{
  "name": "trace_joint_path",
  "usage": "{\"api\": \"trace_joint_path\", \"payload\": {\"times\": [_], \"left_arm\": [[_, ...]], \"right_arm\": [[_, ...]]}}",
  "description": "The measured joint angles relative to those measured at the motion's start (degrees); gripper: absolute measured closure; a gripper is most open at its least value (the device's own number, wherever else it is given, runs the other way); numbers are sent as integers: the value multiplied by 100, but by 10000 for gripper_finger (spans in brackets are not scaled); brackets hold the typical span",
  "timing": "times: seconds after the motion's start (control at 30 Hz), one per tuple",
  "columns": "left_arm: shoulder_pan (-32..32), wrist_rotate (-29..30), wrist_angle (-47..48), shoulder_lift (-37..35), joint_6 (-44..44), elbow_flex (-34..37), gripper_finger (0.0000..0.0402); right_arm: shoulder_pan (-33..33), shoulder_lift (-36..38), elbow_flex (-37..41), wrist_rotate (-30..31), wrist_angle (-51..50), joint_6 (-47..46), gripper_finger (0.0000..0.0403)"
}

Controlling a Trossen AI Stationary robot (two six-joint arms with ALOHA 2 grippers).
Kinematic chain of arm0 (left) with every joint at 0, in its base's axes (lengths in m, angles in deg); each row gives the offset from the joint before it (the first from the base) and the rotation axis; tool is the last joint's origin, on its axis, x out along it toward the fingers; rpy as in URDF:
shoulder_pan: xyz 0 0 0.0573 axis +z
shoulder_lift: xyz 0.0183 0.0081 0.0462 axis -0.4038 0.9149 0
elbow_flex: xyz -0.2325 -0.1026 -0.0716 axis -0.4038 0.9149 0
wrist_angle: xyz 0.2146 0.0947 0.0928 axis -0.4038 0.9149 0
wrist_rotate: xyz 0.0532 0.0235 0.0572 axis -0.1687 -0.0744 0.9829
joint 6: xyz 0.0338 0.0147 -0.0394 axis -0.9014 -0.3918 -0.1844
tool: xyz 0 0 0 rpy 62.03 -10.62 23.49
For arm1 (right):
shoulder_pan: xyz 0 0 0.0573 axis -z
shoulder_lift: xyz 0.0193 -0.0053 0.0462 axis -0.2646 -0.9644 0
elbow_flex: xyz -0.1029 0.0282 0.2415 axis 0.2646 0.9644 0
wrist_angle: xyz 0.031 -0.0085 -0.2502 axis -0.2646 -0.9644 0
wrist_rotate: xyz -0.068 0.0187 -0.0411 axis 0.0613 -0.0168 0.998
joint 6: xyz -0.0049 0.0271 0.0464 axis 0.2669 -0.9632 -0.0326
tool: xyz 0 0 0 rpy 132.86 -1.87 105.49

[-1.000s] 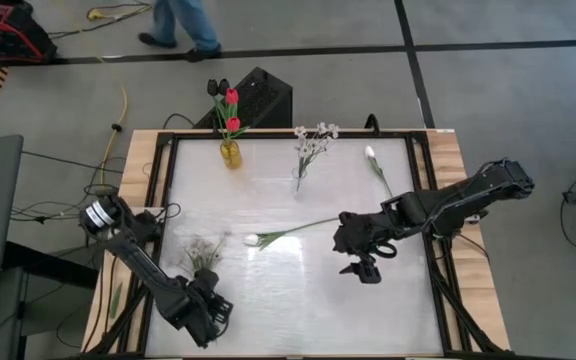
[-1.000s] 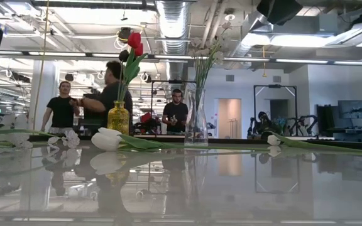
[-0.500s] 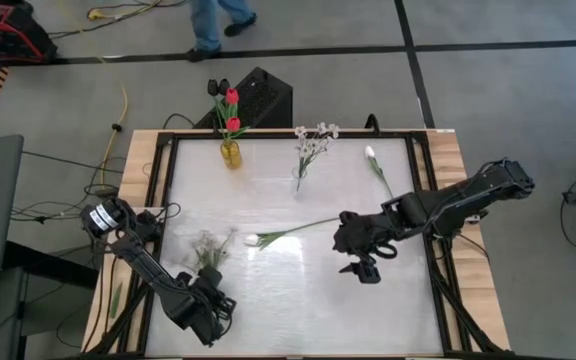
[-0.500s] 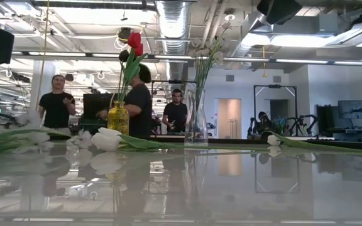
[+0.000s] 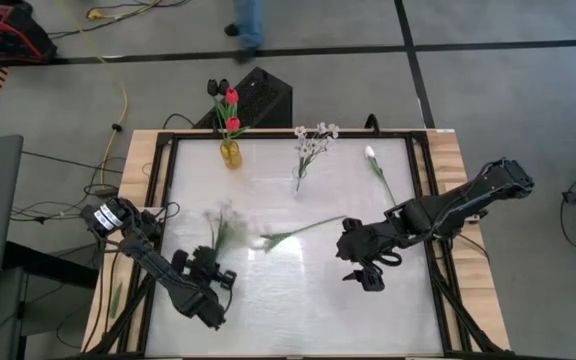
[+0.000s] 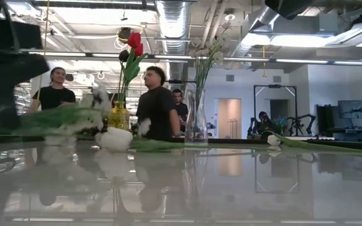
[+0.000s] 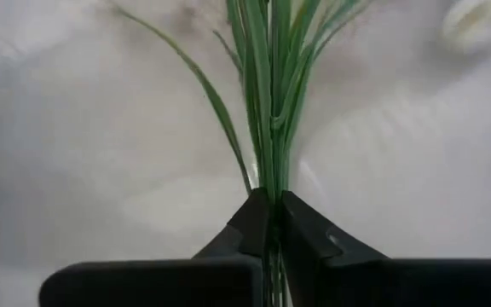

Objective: Sort flowers into vase by color
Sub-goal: Put the left white flowers into the transparent flower vase

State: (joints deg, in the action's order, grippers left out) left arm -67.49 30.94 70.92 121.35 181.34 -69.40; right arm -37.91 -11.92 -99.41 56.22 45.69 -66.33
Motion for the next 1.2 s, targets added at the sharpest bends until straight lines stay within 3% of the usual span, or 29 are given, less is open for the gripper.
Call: {"api": "trace_joint_path", "payload": {"times": [0.13, 0.3, 0.6, 0.8, 0.9, 1.03, 1.13, 1.2], "left_arm": [[241, 511, 736, -3, -5, -130, 399], [624, 1224, 1395, -206, -799, -523, 401], [1031, 4008, 1145, -1534, -2337, -883, 401], [902, 5853, 149, -2272, -3676, -887, 401], [988, 5782, -124, -2402, -4259, -887, 401], [1344, 4388, -775, -2420, -5637, -878, 401], [1622, 3296, -2325, -2388, -7683, -754, 401], [1842, 2271, -3765, -2388, -9379, -605, 401]], "right_arm": [[-151, 0, 0, 9, -1, -235, 78], [-408, 0, 0, 105, -9, -563, 78], [-986, 4, 165, 1397, -34, -902, 78], [-1112, 2, 796, 1642, 395, -1072, 78], [-1102, 0, 1088, 1834, 676, -1094, 78], [-1025, 0, 1347, 1829, 1011, -1094, 78], [-954, 2, 1387, 1848, 1167, -1027, 78], [-905, 2, 1440, 1849, 1205, -872, 78]]}}
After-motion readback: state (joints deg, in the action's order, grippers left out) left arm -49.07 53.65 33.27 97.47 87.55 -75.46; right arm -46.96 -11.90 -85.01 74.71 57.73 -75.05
